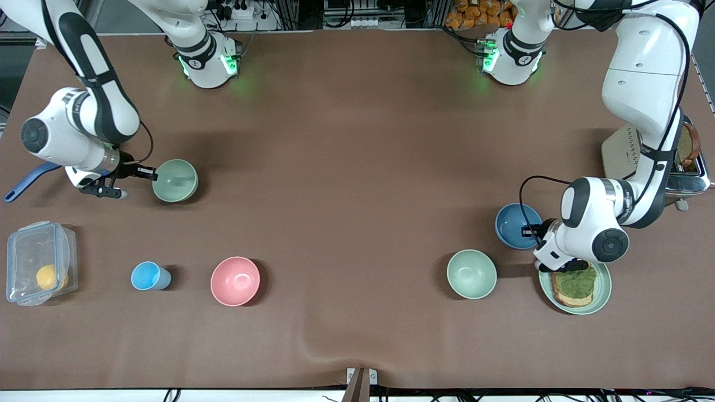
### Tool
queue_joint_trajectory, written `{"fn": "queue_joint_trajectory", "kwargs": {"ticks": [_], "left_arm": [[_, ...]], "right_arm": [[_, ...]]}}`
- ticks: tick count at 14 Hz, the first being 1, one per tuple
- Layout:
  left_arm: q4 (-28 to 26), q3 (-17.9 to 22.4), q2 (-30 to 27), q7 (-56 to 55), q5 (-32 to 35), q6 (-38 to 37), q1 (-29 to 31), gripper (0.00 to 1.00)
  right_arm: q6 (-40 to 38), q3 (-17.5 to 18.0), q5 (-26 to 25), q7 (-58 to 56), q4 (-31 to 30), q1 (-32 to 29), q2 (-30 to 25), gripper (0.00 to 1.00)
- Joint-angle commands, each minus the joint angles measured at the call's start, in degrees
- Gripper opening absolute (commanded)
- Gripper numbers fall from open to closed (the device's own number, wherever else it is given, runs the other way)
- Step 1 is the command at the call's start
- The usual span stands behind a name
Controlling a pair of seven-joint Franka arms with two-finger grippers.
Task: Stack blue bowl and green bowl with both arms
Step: 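Grip the green bowl with the right gripper while the left gripper grips the blue bowl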
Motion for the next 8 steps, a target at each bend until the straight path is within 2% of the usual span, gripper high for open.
{"fn": "queue_joint_trajectory", "kwargs": {"ticks": [1,5,8], "left_arm": [[-1.26,-0.78,-3.21,-2.33,1.31,0.67,-0.02,0.00],[-4.94,-2.28,-10.59,-2.42,1.04,-0.83,0.42,0.00],[-8.72,-3.33,-16.13,-2.77,-2.02,-0.83,0.42,0.00]], "right_arm": [[-8.92,1.03,2.06,-0.03,5.15,-0.89,-1.88,0.00],[-14.13,1.30,5.14,7.86,7.54,2.08,-3.19,0.00],[-15.54,1.30,8.30,15.67,7.54,7.35,-5.48,0.00]]}}
